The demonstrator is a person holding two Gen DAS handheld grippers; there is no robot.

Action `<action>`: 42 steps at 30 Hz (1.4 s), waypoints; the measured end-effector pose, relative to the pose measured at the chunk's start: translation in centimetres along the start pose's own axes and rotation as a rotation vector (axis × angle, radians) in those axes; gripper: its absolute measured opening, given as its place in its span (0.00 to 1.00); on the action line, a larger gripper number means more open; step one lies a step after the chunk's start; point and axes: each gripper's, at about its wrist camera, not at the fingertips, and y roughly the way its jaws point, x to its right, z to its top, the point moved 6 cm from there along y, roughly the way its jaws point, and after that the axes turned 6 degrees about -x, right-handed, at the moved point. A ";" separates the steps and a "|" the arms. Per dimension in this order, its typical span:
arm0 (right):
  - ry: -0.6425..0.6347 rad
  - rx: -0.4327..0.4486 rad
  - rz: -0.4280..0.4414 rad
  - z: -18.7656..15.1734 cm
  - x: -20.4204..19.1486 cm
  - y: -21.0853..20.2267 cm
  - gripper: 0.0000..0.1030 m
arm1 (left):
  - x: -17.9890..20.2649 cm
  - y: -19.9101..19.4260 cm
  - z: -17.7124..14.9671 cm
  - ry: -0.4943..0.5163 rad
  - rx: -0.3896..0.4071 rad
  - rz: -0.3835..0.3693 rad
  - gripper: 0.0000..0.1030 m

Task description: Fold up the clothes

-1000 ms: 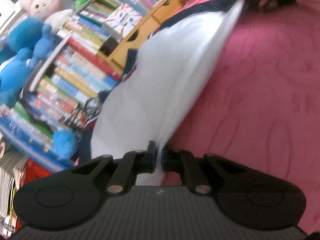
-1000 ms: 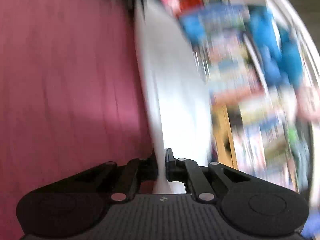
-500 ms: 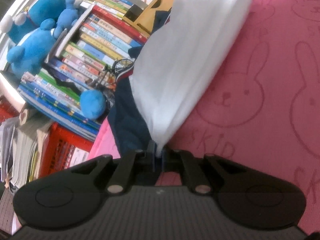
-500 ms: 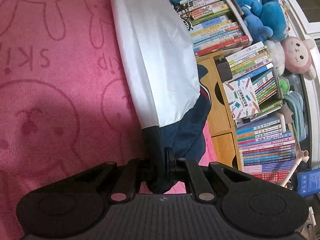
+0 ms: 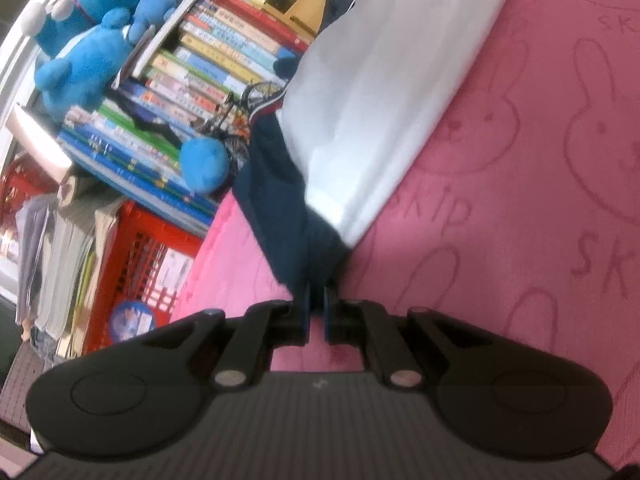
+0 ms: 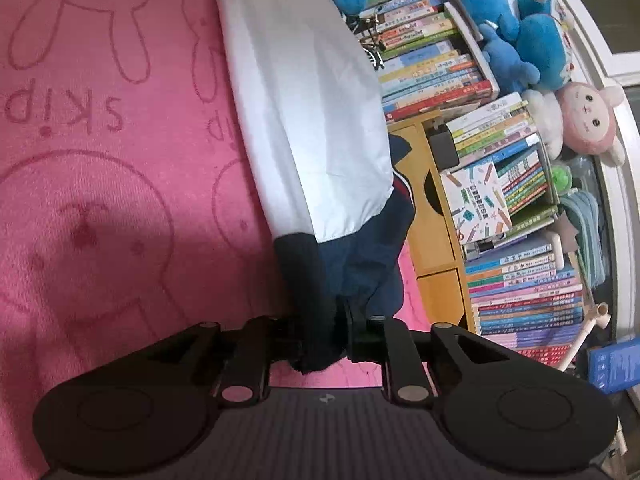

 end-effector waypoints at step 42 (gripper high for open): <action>0.092 0.186 0.140 10.7 -0.2 -1.3 0.26 | 6.7 -0.1 11.5 0.099 0.289 -0.082 0.39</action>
